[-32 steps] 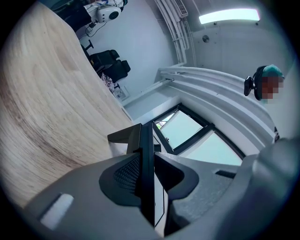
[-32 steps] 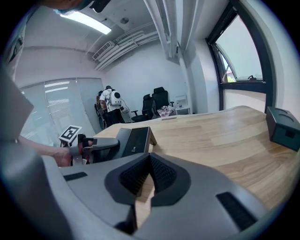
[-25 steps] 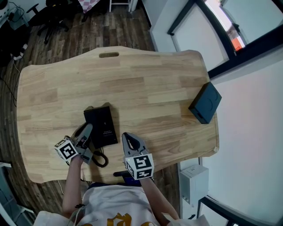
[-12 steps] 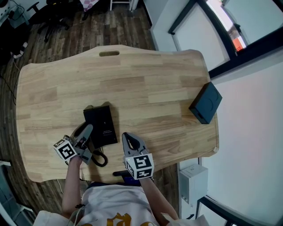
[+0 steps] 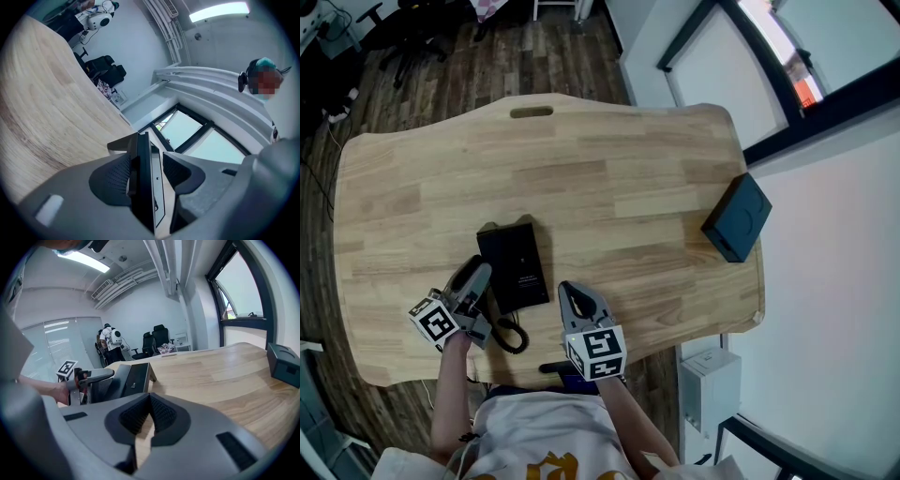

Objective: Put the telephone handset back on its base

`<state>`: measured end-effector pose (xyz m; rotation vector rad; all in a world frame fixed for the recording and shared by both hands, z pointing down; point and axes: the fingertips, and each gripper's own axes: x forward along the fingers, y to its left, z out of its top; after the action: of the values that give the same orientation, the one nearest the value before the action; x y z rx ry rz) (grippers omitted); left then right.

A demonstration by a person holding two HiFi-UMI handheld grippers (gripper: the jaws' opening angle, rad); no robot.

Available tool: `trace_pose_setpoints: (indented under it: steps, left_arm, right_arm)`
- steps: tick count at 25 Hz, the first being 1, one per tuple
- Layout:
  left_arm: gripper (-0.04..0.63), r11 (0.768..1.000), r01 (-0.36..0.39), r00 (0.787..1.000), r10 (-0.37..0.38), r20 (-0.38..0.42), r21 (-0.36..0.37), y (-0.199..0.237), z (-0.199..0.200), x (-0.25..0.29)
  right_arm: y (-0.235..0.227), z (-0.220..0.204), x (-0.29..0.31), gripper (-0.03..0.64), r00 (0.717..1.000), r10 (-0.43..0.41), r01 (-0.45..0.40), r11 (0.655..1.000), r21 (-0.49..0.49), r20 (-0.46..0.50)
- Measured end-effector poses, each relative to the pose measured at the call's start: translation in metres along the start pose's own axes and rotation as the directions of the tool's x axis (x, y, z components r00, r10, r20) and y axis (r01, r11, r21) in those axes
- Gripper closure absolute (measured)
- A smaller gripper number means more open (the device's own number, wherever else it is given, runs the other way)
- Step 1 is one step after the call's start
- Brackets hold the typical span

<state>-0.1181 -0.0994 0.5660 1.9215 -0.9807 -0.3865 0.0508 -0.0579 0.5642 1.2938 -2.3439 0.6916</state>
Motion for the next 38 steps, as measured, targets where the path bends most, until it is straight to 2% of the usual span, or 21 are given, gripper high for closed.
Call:
trace_pose_setpoints:
  steps: [3,14,15,16,17,19,24,31,38]
  left_arm:
    - [0.397,0.999,0.020,1.000,-0.020,-0.009,-0.027,0.003,0.003,0.003]
    - [0.401,0.999,0.038,0.995,-0.040,-0.092,-0.033,0.009,-0.010,-0.001]
    - [0.417,0.999,0.042,0.994,-0.045,-0.099,-0.030,0.008,-0.011,-0.001]
    - [0.469,0.998,0.048,0.993,-0.050,-0.105,-0.027,0.008,-0.012,-0.001]
    - [0.494,0.998,0.056,0.992,-0.059,-0.108,-0.029,0.006,-0.013,-0.001]
    - [0.523,0.997,0.072,0.991,-0.076,-0.109,-0.039,0.004,-0.013,-0.001]
    - [0.523,0.997,0.073,0.986,-0.071,-0.151,0.007,0.004,-0.015,-0.001]
    - [0.523,0.995,0.088,0.981,-0.096,-0.171,-0.055,0.006,-0.017,0.001]
    - [0.525,0.995,0.079,0.981,-0.090,-0.174,-0.065,0.006,-0.016,-0.001]
  right_arm:
    - [0.000,-0.002,0.001,0.611,1.000,0.000,0.000,1.000,0.004,-0.004]
    - [-0.004,-0.002,0.001,0.611,1.000,-0.005,0.005,1.000,0.012,-0.007]
    - [-0.003,-0.002,0.001,0.611,1.000,-0.004,0.004,1.000,0.012,-0.006]
    - [-0.003,-0.002,0.002,0.611,1.000,-0.002,0.002,1.000,0.012,-0.007]
    - [-0.002,-0.002,0.002,0.611,1.000,0.000,0.000,1.000,0.012,-0.008]
    - [-0.002,-0.003,0.002,0.611,1.000,0.002,-0.002,1.000,0.013,-0.011]
    - [-0.003,-0.004,0.003,0.611,1.000,0.003,-0.003,1.000,0.014,-0.017]
    - [-0.005,-0.007,0.004,0.611,1.000,0.012,-0.011,1.000,0.020,-0.021]
    - [-0.005,-0.008,0.003,0.611,1.000,0.016,-0.016,1.000,0.017,-0.023]
